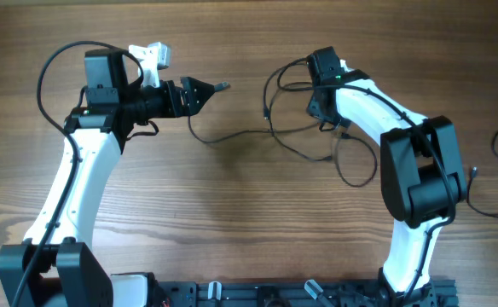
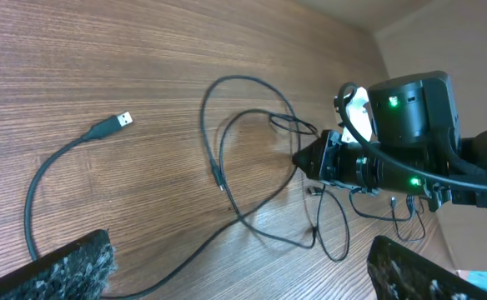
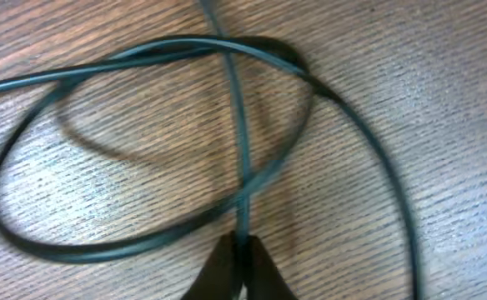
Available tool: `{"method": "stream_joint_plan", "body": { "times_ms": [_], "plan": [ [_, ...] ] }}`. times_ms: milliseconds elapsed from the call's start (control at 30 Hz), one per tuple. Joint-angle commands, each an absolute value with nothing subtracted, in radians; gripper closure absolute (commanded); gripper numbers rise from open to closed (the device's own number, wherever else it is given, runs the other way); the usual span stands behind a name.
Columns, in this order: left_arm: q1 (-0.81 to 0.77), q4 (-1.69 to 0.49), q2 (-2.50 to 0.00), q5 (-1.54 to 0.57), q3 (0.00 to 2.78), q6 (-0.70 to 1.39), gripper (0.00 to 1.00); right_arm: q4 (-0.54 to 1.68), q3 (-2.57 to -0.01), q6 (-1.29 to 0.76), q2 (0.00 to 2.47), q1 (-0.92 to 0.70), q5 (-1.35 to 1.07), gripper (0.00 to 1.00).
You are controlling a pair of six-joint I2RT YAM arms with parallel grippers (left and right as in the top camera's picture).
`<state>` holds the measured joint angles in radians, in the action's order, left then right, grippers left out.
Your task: Untangle cables
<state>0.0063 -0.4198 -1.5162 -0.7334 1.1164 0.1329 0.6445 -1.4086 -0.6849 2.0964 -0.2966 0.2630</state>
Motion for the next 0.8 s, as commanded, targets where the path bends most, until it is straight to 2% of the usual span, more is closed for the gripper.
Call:
{"method": "stream_joint_plan", "body": {
  "times_ms": [0,167,433,600,700,767],
  "plan": [
    [0.002,-0.421,-1.496,-0.742,1.116,0.112,0.0,0.644,-1.403,-0.68,2.129,-0.3,0.225,0.96],
    [0.002,-0.421,-1.496,-0.723,1.116,0.112,0.0,0.67,-1.454,-0.547,1.959,-0.3,0.047,0.96],
    [-0.01,-0.424,-1.509,-0.724,1.114,0.112,0.0,0.85,-1.487,-0.429,1.448,-0.3,-0.112,0.96],
    [-0.16,-0.351,-1.526,-0.724,1.114,0.112,0.0,0.918,-1.486,-0.418,1.33,-0.3,-0.107,0.96],
    [-0.266,-0.193,-1.526,-0.729,1.114,0.113,0.01,0.954,-1.486,-0.368,1.332,-0.3,-0.162,0.96],
    [-0.306,-0.081,-1.526,-0.804,1.114,0.112,0.09,0.981,-1.486,-0.354,1.331,-0.3,-0.167,0.96]
  ]
}}
